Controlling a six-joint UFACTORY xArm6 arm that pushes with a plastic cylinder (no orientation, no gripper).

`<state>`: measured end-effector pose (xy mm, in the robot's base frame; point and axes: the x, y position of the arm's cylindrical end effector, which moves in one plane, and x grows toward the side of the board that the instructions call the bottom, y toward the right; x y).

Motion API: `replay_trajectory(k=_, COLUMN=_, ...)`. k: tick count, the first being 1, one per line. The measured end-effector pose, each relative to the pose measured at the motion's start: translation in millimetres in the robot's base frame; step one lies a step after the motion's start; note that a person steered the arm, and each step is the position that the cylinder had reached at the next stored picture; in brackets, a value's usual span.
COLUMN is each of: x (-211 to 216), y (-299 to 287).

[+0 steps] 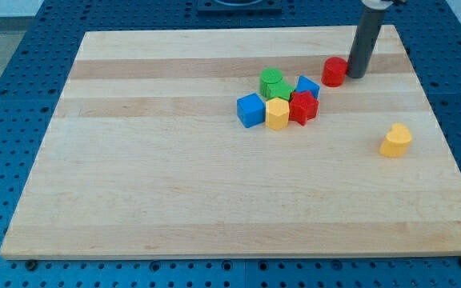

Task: Place the red circle towards the top right side of the blue triangle

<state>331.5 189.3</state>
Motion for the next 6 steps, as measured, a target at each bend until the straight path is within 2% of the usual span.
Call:
replay_trajectory(k=2, x=66, y=-22)
replay_trajectory(k=3, x=75, y=-25)
replay_trajectory(k=6, x=50, y=-5)
